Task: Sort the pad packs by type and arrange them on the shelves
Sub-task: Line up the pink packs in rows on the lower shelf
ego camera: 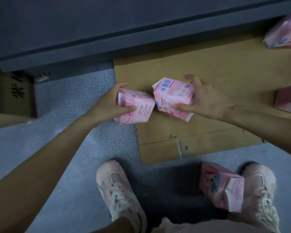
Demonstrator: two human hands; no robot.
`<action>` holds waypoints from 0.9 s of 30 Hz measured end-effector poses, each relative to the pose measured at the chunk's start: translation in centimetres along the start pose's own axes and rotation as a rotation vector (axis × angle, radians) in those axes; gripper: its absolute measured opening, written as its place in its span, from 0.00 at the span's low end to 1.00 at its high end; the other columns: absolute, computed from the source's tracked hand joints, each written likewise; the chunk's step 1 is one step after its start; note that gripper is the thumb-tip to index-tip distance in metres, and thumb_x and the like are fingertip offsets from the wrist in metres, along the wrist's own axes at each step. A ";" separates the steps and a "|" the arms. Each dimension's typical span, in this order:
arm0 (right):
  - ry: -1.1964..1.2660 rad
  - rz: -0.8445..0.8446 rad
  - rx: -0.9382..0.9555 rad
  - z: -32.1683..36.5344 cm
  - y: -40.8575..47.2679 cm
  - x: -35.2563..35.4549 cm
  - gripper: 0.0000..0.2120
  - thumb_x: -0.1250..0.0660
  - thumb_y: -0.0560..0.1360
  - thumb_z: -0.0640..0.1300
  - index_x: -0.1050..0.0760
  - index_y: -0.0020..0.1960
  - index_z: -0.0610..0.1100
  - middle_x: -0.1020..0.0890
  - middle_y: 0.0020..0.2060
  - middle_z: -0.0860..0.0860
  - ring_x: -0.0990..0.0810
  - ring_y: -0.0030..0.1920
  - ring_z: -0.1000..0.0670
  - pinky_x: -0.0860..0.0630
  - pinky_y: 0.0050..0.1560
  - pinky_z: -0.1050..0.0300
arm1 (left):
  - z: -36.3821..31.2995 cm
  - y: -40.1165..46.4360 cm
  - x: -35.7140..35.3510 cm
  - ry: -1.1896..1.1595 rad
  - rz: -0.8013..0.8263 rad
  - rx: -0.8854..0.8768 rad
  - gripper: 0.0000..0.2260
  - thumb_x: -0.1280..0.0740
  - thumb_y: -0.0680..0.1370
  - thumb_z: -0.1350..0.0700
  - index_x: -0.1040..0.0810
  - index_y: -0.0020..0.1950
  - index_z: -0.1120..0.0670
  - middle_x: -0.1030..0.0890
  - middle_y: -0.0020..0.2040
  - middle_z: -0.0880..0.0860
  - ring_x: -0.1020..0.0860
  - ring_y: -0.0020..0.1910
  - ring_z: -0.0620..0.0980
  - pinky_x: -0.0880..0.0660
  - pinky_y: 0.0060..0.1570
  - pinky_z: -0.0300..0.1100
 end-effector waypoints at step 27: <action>-0.229 -0.022 0.547 -0.4 -0.8 -1.6 0.28 0.31 0.67 0.33 0.32 0.63 0.48 0.40 0.72 0.41 0.32 0.66 0.38 0.22 0.51 0.46 | -0.1 1.2 1.8 0.435 -0.261 -0.108 0.42 0.23 0.65 0.43 0.38 0.73 0.50 0.29 0.68 0.51 0.29 0.64 0.55 0.29 0.58 0.52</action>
Point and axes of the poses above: each hand's wrist, its own y-axis towards the middle knuckle, its own x-axis out of the back of the hand, z = x × y, the point moved 8 cm from there along y, towards the middle knuckle
